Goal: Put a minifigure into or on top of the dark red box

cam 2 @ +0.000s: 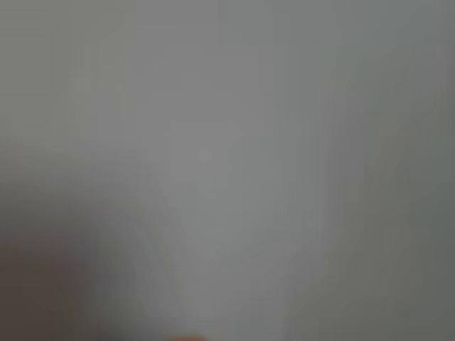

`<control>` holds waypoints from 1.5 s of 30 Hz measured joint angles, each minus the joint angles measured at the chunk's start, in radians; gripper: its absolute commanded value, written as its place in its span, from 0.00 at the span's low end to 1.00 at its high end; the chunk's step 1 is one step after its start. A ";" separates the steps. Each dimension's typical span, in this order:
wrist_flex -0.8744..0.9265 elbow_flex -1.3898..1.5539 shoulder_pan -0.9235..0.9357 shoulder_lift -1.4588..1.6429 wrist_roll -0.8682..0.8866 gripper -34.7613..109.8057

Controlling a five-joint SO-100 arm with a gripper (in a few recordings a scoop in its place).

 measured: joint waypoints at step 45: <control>0.018 -1.029 -0.029 -1.187 0.393 0.39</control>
